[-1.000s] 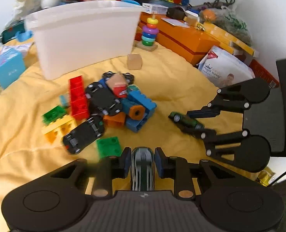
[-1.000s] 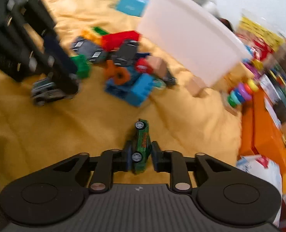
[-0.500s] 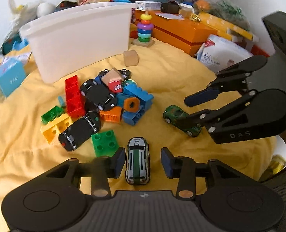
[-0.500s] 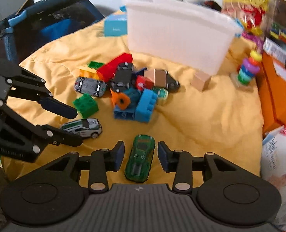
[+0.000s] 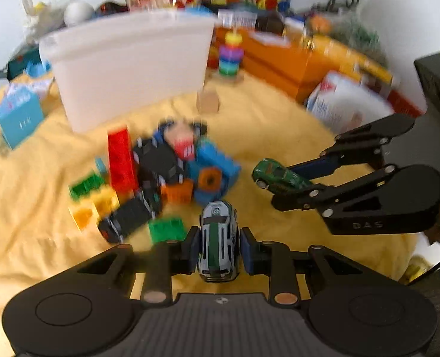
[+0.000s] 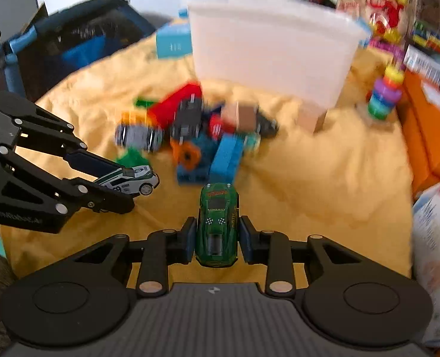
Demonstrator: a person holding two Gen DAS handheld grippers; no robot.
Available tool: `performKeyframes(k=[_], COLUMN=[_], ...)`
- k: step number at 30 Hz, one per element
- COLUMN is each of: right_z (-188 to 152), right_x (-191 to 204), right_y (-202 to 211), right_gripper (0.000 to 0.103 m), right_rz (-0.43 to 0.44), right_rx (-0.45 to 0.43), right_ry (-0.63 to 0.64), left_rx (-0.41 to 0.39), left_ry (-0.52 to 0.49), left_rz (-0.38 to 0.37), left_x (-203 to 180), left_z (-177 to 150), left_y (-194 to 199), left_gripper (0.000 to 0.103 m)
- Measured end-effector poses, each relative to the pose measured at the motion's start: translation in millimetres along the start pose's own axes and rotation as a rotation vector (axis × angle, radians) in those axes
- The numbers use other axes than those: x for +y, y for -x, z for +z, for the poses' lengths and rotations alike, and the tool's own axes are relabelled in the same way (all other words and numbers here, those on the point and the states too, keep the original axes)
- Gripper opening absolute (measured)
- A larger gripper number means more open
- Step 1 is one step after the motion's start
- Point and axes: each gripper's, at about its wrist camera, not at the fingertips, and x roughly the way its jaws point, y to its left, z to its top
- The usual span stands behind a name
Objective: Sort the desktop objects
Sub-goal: 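Grasp the green toy car with the right gripper and lift it, then carry both toy cars over the white bin and open both grippers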
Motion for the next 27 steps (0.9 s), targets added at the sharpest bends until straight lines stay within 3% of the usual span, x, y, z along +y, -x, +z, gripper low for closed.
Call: performKeyframes(k=[6,12,20,27], right_z=[31,48,33,33], right_x=[-13,-20,-19,-19], right_y=[23,33,15,10], right_gripper=[0.034,0.034,0.034,0.034], right_rz=[-0.020,-0.018,0.026,0.042], right_rx=[-0.097,-0.165,-0.086,-0.073], right_ry=[-0.015,-0.049,-0.070,-0.078], left_rx=[-0.163,-0.275,-0.237,-0.214], left_ry=[-0.008,-0.032,-0.037,-0.028], left_rz=[0.025,0.076,0.086,0.083], left_x=[2,6,12,16], left_z=[36,65,64,65], left_y=[40,60,48,41], left_gripper=[0.032,0.032,0.032,0.032])
